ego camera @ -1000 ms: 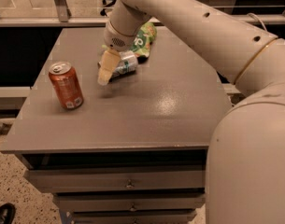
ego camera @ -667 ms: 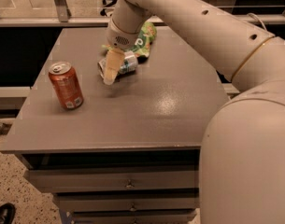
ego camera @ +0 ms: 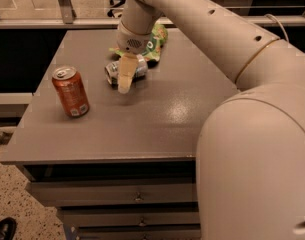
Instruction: Place 7up can upright
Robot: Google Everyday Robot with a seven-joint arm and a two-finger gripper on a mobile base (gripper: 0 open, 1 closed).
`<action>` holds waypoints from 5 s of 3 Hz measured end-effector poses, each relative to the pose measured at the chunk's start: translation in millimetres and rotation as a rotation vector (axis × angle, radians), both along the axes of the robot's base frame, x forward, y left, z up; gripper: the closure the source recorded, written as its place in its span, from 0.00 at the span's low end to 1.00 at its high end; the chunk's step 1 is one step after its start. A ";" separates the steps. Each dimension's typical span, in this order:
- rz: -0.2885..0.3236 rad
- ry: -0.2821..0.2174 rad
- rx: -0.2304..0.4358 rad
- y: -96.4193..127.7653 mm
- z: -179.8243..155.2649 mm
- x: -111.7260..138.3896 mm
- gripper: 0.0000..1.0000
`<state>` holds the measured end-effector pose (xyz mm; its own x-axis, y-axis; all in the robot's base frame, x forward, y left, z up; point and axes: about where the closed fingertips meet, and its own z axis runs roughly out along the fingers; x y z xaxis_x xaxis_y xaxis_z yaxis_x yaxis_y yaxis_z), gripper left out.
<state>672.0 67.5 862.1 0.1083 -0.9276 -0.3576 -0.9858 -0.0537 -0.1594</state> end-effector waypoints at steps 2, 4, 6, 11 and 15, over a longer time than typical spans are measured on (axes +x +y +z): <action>0.029 0.045 -0.027 2.3 -15.1 -1.3 0.16; 0.024 0.048 -0.036 1.1 -10.4 -6.5 0.70; -0.099 -0.050 0.182 -37.0 47.0 -28.0 1.00; -0.239 -0.235 1.068 -146.2 115.2 -45.3 1.00; -0.327 -0.153 1.218 -198.1 72.4 -48.0 1.00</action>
Offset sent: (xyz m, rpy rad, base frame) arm -0.0029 0.0018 -0.0170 -0.0446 0.0635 0.0416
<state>624.0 -130.6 934.4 0.0524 -0.0001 -0.9986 -0.8925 0.4487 -0.0469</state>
